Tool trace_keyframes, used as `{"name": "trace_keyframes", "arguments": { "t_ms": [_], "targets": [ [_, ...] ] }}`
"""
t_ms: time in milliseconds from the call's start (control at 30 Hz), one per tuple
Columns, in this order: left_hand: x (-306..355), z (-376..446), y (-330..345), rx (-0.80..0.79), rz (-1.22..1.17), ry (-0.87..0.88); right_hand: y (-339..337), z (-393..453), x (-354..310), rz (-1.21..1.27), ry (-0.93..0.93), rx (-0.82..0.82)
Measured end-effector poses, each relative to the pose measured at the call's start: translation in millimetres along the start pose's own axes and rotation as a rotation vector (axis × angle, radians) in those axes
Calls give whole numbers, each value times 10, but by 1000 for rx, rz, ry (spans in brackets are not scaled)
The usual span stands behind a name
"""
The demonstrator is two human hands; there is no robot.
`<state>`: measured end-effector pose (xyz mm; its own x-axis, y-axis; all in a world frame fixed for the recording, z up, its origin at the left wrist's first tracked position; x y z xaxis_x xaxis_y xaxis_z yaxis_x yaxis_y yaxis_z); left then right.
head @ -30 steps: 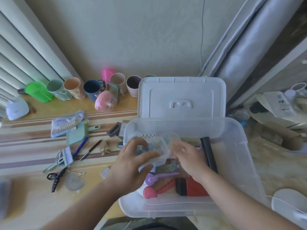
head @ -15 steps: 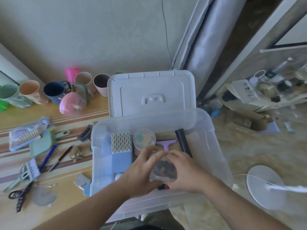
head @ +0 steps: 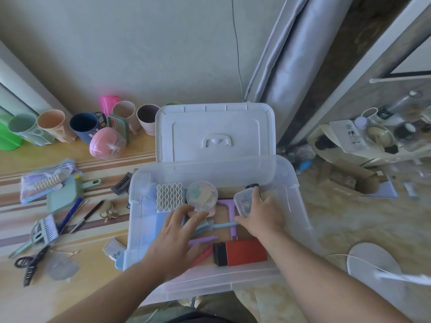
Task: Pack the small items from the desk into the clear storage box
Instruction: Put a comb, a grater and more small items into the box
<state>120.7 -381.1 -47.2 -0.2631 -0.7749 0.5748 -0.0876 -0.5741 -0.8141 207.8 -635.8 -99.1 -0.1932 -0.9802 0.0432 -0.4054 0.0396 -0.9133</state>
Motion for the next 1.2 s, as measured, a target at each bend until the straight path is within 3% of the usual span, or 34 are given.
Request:
{"name": "trace_keyframes", "arguments": {
  "t_ms": [333,567,833,1067,1200],
  "targets": [
    [-69,-112,-76,-17,-11,-13,226,-75,-6,72,53,-63],
    [-152,-212,-171,-69,1,24,150,-1,6,175,68,-260],
    [-232,-303,-219,-95,10,19,100,-62,-17,283,56,99],
    [-192,-225,-193,-116,28,32,247,-143,-86,8,80,-47],
    [-110,-79,-108,-167,103,23,190,-102,-116,-9,67,-95]
  ]
}}
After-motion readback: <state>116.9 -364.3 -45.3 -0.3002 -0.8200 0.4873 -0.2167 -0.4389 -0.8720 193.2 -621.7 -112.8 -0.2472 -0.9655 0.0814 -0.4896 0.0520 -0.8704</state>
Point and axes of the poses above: each hand's wrist, its own z-axis towards the middle knuckle, its own y-axis out of the palm, x = y × z, the point moved 3 cm from there along z, towards the middle knuckle, and after that the axes turned 6 degrees about x, right-handed, at the moved point
